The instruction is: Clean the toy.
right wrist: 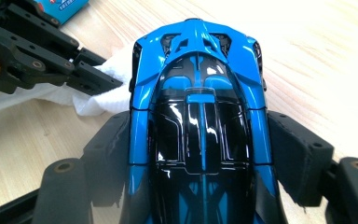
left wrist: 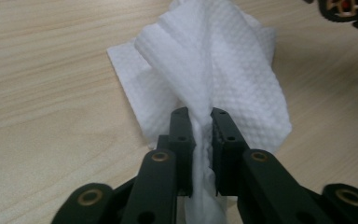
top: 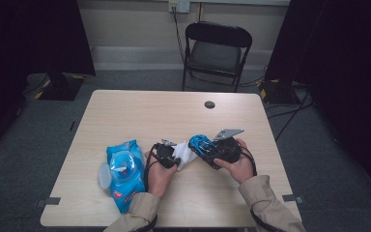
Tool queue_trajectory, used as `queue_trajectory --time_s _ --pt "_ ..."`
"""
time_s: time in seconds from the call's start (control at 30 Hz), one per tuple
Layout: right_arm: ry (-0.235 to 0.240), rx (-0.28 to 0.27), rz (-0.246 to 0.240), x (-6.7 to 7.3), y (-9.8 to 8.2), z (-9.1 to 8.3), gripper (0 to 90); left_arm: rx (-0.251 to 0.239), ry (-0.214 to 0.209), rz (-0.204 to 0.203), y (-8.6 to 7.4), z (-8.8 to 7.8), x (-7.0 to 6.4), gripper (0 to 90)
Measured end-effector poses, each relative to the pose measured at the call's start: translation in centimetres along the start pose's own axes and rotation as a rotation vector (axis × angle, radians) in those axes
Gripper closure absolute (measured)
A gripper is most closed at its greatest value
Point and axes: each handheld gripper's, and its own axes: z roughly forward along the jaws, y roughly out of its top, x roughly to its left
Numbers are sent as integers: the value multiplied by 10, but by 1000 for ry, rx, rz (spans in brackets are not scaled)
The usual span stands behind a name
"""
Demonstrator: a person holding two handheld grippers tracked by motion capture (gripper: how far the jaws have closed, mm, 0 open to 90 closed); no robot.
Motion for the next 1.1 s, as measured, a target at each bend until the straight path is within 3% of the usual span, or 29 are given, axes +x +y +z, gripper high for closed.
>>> queue_trajectory --time_s 0.1,0.23,0.37,0.47,0.57,0.73,0.9,1.1 --pt "5 -2 0 1 0 1 284 -13 -19 -11 0 -2 0 835" --pt "9 -7 3 1 1 0 284 -103 -94 -70 4 -15 4 842" --pt "14 -18 11 -1 1 -3 284 -166 -138 -126 10 -25 8 843" --pt "17 -27 18 -1 3 -5 284 -183 -151 -129 13 -30 9 842" --pt "21 -27 17 0 3 -5 284 -216 -210 -132 15 -32 9 843" --pt "34 -35 27 0 3 -6 284 -225 -292 -183 13 -28 11 842" --pt "50 -51 29 1 6 -8 284 -230 -332 -249 10 -22 14 840" --pt "66 -56 20 5 11 -7 284 -251 -392 -285 8 -19 13 841"
